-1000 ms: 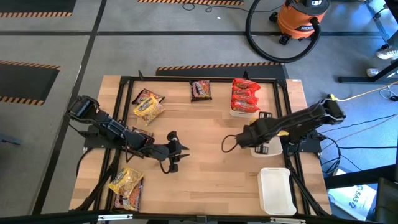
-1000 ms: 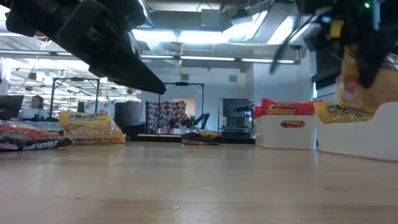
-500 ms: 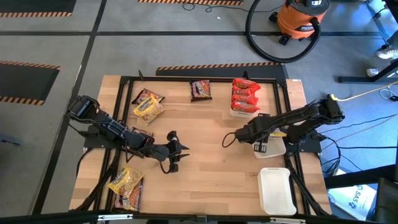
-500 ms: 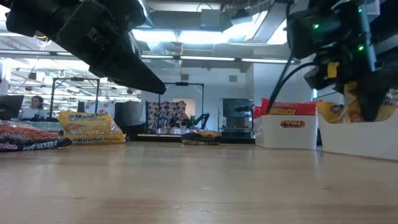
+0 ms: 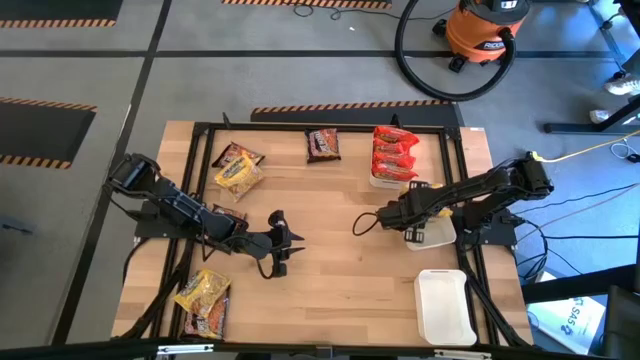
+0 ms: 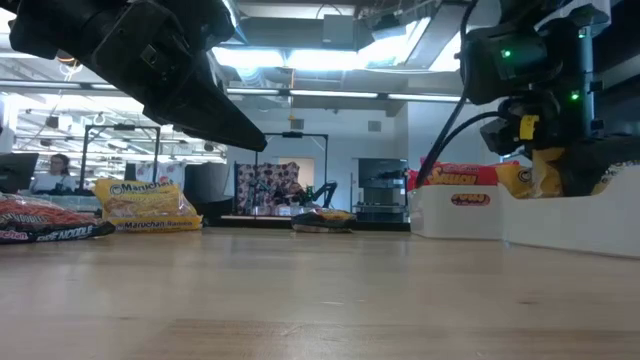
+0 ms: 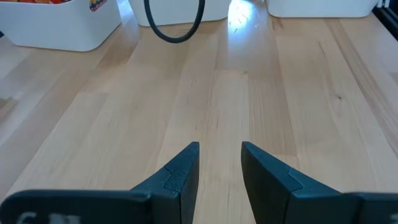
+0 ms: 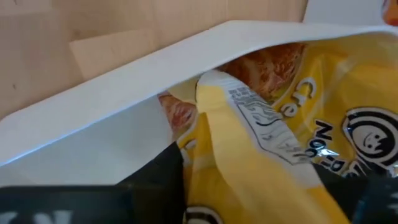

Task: Sort Maruchan noodles
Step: Put the yellow noodle pack into the middle white bin

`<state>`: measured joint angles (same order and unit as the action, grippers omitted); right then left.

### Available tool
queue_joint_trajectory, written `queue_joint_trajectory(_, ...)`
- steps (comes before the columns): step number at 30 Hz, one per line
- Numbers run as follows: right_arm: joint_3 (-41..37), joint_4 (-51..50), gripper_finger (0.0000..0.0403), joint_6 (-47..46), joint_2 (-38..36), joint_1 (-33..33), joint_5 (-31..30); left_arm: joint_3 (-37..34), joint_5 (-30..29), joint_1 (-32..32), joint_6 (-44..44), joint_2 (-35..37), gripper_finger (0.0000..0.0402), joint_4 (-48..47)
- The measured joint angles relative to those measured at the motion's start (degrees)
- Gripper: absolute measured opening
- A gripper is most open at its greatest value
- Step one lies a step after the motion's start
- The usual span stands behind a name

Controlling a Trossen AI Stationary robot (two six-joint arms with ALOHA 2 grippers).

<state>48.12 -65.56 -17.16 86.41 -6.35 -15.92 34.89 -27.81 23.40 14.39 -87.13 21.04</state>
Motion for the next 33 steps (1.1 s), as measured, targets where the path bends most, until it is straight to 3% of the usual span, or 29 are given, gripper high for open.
queue_joint_trajectory(12,4.5,-5.3,0.0242,-0.5,0.0,0.0,-4.4,0.0,2.7,0.0,-1.0,0.0,0.0112,0.0)
queue_joint_trajectory(18,6.5,-8.4,0.0243,-0.5,0.0,0.0,-9.0,0.0,3.4,0.0,-1.0,0.0,0.0112,0.0)
queue_joint_trajectory(33,6.6,-2.2,0.0241,3.7,0.0,0.0,-10.1,0.0,3.5,0.0,-1.0,0.0,0.0112,0.0)
